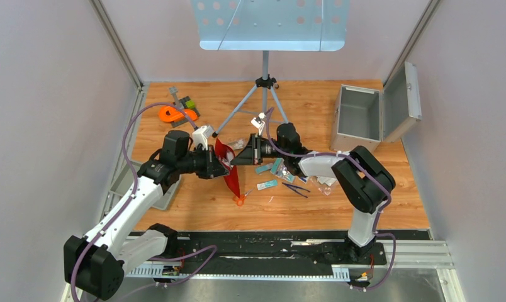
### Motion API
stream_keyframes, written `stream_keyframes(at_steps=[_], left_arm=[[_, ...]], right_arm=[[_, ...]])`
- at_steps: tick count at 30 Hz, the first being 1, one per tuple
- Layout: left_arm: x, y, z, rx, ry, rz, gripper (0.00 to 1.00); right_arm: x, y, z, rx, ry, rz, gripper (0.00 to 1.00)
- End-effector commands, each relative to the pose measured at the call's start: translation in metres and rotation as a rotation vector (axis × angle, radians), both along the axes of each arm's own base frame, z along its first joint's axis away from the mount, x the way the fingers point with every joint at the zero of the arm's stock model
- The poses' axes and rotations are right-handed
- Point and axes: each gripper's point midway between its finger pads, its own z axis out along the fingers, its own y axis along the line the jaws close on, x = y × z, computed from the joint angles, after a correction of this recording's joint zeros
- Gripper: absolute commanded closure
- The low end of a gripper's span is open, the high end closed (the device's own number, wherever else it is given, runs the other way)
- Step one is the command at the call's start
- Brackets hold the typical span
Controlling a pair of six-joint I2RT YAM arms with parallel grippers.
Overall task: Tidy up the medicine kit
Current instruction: Zip the medicine pouch at the center of the board.
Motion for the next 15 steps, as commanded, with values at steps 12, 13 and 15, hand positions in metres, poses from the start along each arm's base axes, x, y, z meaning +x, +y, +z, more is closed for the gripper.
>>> stream_keyframes(at_steps=[12,13,15], left_arm=[[-0.004,-0.009,0.021,-0.056,-0.059,-0.078,1.0],[-0.003,-0.008,0.021,-0.054,-0.056,-0.07,1.0],[-0.003,-0.008,0.021,-0.055,-0.054,-0.067,1.0]], right_arm=[[0.008,-0.003,0.015,-0.136,-0.264,-0.057,1.0],[0.005,-0.004,0.017,-0.125,-0.259,-0.05,1.0],[-0.002,-0.007,0.02,-0.111,-0.257,-0.046,1.0]])
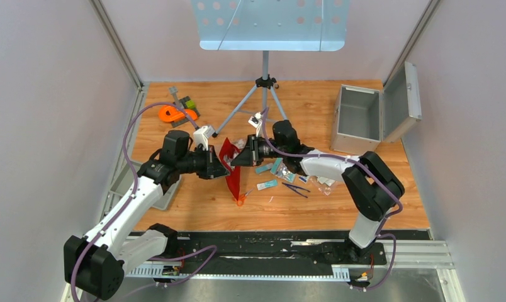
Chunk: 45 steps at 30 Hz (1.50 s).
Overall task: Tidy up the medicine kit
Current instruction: Zip the medicine pouch at the center of the board.
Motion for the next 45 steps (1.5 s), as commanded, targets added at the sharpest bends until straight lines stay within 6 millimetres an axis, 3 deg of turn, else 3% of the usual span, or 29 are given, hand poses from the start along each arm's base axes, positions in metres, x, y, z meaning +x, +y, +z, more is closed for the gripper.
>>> stream_keyframes(at_steps=[1,7,18,45], left_arm=[[0.002,-0.005,0.017,-0.039,-0.042,-0.026,1.0],[-0.002,-0.011,0.025,-0.083,-0.042,-0.065,1.0],[-0.005,-0.03,0.064,-0.29,-0.002,-0.143,1.0],[-0.02,-0.035,0.111,-0.426,-0.081,-0.207,1.0]], right_arm=[[-0.006,-0.009,0.021,0.038,-0.081,-0.012,1.0],[-0.009,-0.014,0.029,0.03,-0.175,-0.046,1.0],[-0.004,-0.021,0.055,0.098,-0.224,-0.134,1.0],[0.034,-0.008,0.011,0.076,-0.09,-0.217,1.0]])
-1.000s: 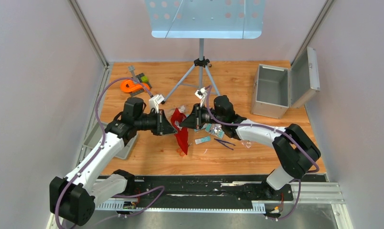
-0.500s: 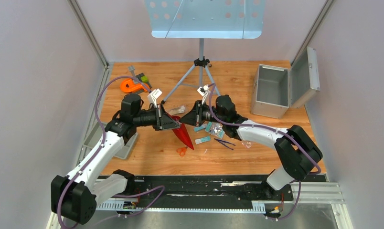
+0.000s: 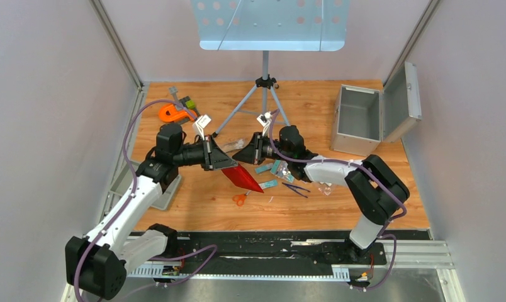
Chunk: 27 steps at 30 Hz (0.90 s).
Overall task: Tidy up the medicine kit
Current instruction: Zip the medicine pouch at the center of the board.
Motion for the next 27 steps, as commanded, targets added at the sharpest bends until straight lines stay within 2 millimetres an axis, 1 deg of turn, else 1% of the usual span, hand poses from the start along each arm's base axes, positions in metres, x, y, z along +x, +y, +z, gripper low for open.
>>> stream_keyframes(at_steps=[1,4,7,8,11,14,18,21,23,27], left_arm=[[-0.019,-0.007,0.052,-0.121,-0.145,-0.109,1.0],[-0.02,-0.007,0.058,-0.139,-0.158,-0.112,1.0],[-0.022,-0.007,0.066,-0.155,-0.168,-0.114,1.0],[-0.022,-0.007,0.073,-0.167,-0.195,-0.115,1.0],[-0.025,-0.007,0.087,-0.184,-0.233,-0.121,1.0],[-0.03,-0.006,0.102,-0.197,-0.268,-0.131,1.0],[-0.034,-0.005,0.111,-0.207,-0.288,-0.138,1.0],[-0.036,-0.004,0.111,-0.205,-0.289,-0.142,1.0],[-0.037,-0.004,0.108,-0.199,-0.294,-0.149,1.0],[-0.041,-0.002,0.089,-0.156,-0.28,-0.169,1.0]], right_arm=[[0.024,0.0,-0.004,-0.003,-0.017,-0.069,1.0],[0.029,0.003,-0.008,-0.005,-0.011,-0.067,1.0],[0.032,0.008,-0.018,-0.012,0.009,-0.057,1.0],[0.033,0.009,-0.021,-0.016,0.016,-0.056,1.0],[0.034,0.009,-0.032,-0.019,0.043,-0.057,1.0],[0.034,0.008,-0.035,-0.014,0.053,-0.06,1.0],[0.037,0.004,-0.035,-0.017,0.057,-0.077,1.0],[0.04,-0.004,-0.032,-0.018,0.057,-0.105,1.0],[0.041,-0.013,-0.028,-0.013,0.056,-0.124,1.0],[0.037,-0.035,-0.013,-0.007,0.034,-0.165,1.0]])
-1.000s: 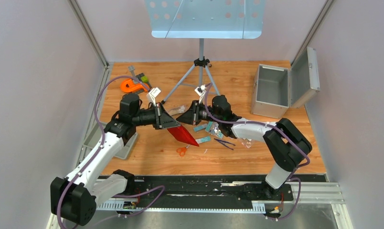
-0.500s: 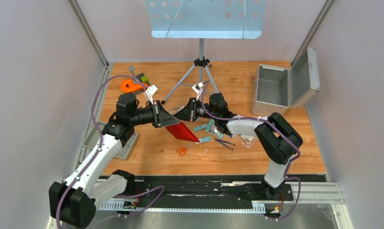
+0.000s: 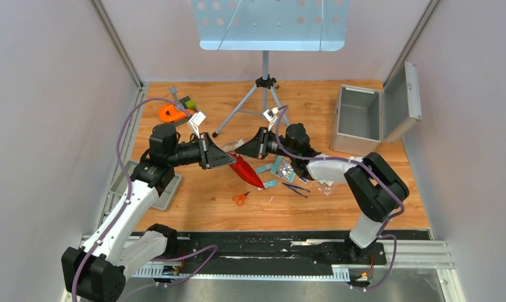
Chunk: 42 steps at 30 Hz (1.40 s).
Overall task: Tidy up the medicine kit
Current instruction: Zip the medicine pouch at the center of the board.
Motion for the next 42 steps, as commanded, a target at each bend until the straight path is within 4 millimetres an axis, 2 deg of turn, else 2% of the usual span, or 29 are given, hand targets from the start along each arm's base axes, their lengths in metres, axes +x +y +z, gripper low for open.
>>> stream_keyframes(at_steps=[1,4,9,19,22,30,32,35,42], left_arm=[[-0.038,-0.005,0.055,-0.081,-0.221,-0.193,1.0],[-0.038,-0.006,0.048,-0.073,-0.215,-0.21,1.0],[-0.04,-0.007,0.049,-0.083,-0.229,-0.24,1.0],[-0.055,-0.005,0.056,-0.09,-0.289,-0.312,1.0],[-0.058,-0.004,0.059,-0.094,-0.302,-0.324,1.0],[-0.069,-0.002,0.077,-0.109,-0.369,-0.354,1.0],[-0.072,-0.001,0.082,-0.114,-0.384,-0.358,1.0],[-0.075,0.0,0.089,-0.122,-0.404,-0.361,1.0],[-0.079,0.001,0.095,-0.126,-0.423,-0.362,1.0]], right_arm=[[0.014,-0.036,-0.02,-0.098,0.013,-0.151,1.0],[0.005,-0.05,-0.013,-0.115,-0.006,-0.185,1.0],[0.001,-0.068,0.0,-0.126,-0.035,-0.258,1.0],[0.018,-0.092,-0.004,-0.214,-0.08,-0.412,1.0],[0.022,-0.092,-0.013,-0.24,-0.082,-0.418,1.0],[0.035,-0.097,-0.061,-0.328,-0.028,-0.465,1.0],[0.039,-0.097,-0.067,-0.323,-0.017,-0.47,1.0],[0.043,-0.093,-0.07,-0.308,-0.004,-0.462,1.0],[0.045,-0.091,-0.06,-0.289,-0.015,-0.46,1.0]])
